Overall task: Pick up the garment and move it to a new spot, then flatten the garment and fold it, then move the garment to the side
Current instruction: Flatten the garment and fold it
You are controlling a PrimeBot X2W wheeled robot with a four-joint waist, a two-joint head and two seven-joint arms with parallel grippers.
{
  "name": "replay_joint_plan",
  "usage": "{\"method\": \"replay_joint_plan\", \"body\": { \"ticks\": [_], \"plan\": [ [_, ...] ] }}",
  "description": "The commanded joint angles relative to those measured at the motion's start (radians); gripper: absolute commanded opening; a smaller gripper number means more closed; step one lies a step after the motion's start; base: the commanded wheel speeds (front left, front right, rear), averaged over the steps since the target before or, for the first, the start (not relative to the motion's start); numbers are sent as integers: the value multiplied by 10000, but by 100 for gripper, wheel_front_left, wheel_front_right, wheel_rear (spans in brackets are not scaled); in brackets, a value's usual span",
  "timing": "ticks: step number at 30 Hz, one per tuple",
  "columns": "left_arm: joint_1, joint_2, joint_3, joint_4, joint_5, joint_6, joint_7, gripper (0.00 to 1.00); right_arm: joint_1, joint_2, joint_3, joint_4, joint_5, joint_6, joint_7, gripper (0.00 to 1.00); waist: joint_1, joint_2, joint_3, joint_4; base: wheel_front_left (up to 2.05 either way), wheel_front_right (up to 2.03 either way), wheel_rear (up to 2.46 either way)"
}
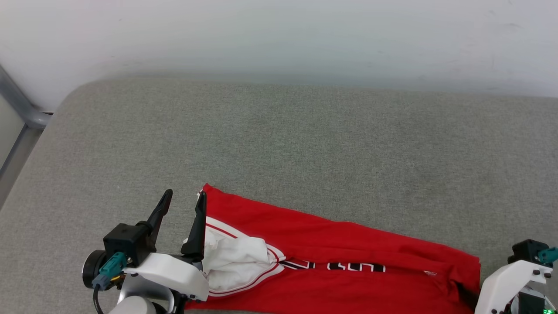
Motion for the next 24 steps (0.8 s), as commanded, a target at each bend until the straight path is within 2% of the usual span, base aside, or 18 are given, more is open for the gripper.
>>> {"method": "replay_joint_plan", "body": {
  "ticks": [1, 9, 13, 20, 24],
  "plan": [
    [-60, -5, 45, -22, 26, 58, -33, 100, 40, 291, 267, 386, 145, 6, 123, 0, 0, 0, 1, 6, 0, 0, 0],
    [191, 50, 119, -47, 81, 156, -50, 100, -822, -126, 212, 58, 222, 1, 66, 0, 0, 0, -135, -232, 0, 0, 0],
    [220, 46, 80, -81, 129, 180, -41, 100, -1144, -376, -126, -41, 106, 0, 184, 0, 0, 0, -153, -341, 0, 0, 0],
    [292, 23, 13, -28, 118, 236, 0, 100, -1135, -603, -1717, -266, -345, -2, 477, 0, 0, 0, -233, -426, 0, 0, 0],
    [378, 26, -1, 11, 77, 261, -1, 100, -1051, -398, -2667, -633, -585, -2, 759, 0, 0, 0, -302, -482, 0, 0, 0]
  ]
}}
